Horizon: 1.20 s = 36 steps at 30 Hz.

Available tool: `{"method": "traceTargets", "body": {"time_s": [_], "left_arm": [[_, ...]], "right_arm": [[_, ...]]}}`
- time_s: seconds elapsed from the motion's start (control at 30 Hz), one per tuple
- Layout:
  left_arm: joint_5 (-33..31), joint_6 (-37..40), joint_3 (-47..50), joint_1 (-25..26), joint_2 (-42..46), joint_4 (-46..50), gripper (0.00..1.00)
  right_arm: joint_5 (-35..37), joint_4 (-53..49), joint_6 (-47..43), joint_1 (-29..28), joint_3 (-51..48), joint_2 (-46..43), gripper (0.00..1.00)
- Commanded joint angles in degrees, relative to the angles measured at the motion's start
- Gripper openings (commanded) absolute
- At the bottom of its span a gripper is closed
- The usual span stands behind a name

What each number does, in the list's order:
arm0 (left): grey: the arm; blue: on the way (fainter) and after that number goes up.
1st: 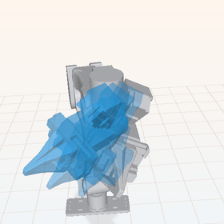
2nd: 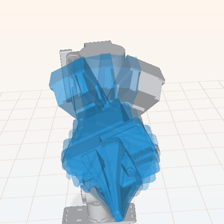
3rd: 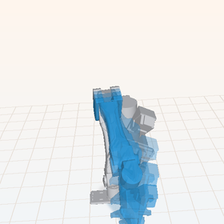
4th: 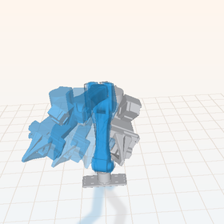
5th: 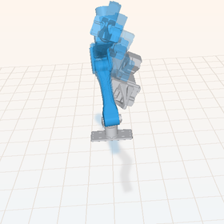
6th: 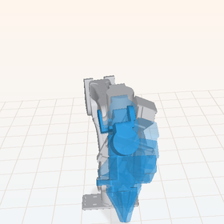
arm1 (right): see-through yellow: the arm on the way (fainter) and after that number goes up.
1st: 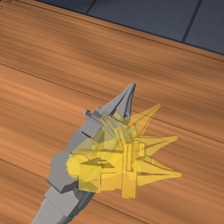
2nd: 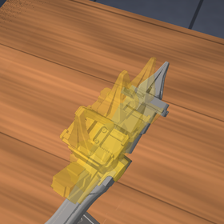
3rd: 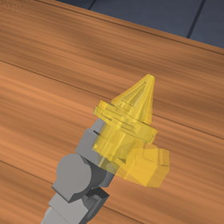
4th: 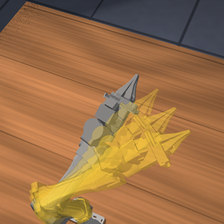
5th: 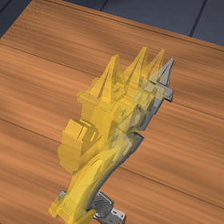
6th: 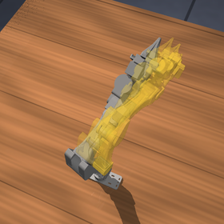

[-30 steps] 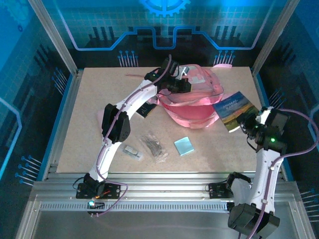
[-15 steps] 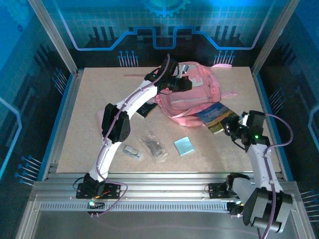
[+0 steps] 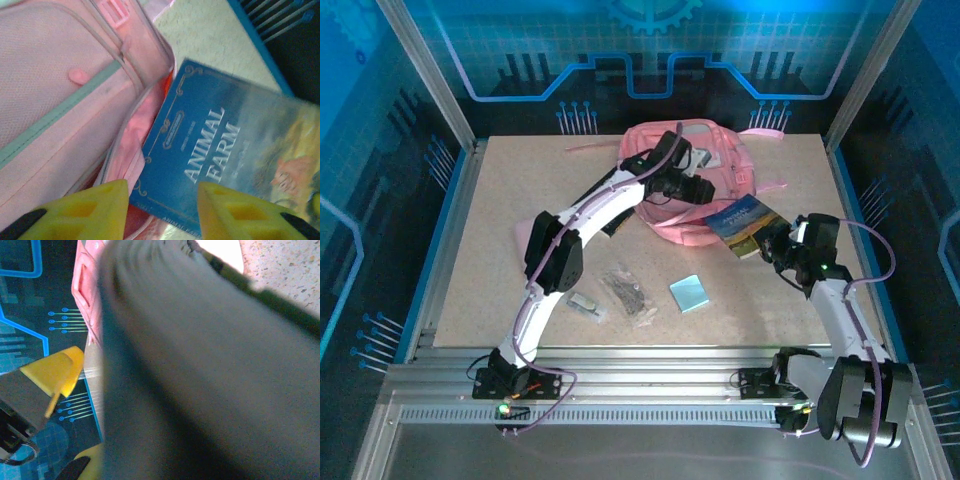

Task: Pack the student bag
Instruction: Open the student bag at the top-center of the table.

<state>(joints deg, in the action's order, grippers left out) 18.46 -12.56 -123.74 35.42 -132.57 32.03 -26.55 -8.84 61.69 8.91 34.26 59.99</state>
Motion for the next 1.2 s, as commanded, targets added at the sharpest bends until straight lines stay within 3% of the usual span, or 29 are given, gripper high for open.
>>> {"method": "traceTargets", "body": {"time_s": [0.0, 0.3, 0.47, 0.53, 0.63, 0.67, 0.83, 1.0, 1.17], "left_arm": [[-3.5, 6.0, 2.0, -0.2, 0.2, 4.6, 0.44], [-9.9, 6.6, 1.3, -1.1, -5.8, 5.5, 0.45], [-9.3, 7.8, -0.6, -1.1, -8.1, 7.4, 0.45], [-6.2, 7.7, -2.1, -1.1, -9.5, 9.5, 0.36], [-0.5, 6.7, -2.2, -0.8, -9.7, 11.5, 0.04], [1.8, 6.1, -2.4, -0.7, -9.4, 12.1, 0.00], [9.2, 0.4, -2.2, -1.1, -5.0, 9.9, 0.00], [9.0, -8.8, -3.5, -3.4, 0.9, 1.4, 0.00], [8.3, -14.2, -11.8, -4.5, -0.5, -2.4, 0.00]], "right_arm": [[0.7, 7.7, -0.3, -0.4, -0.3, 0.7, 0.00], [0.8, 5.0, -2.6, -0.4, 0.9, -0.3, 0.00], [0.7, 5.1, -2.6, -0.3, 0.9, 0.2, 0.00], [0.7, 5.1, -2.7, -0.4, 1.0, 0.5, 0.00], [0.7, 4.9, -3.0, -0.3, 1.2, 0.7, 0.00], [1.0, 4.6, -3.1, -0.4, 1.3, 0.7, 0.00], [1.0, 1.9, -3.7, -0.3, 2.3, -0.9, 0.00], [0.7, -2.6, -4.1, -0.3, 3.6, -4.2, 0.00], [-0.6, 1.6, -0.1, -0.9, 1.4, -5.4, 0.00]]}}
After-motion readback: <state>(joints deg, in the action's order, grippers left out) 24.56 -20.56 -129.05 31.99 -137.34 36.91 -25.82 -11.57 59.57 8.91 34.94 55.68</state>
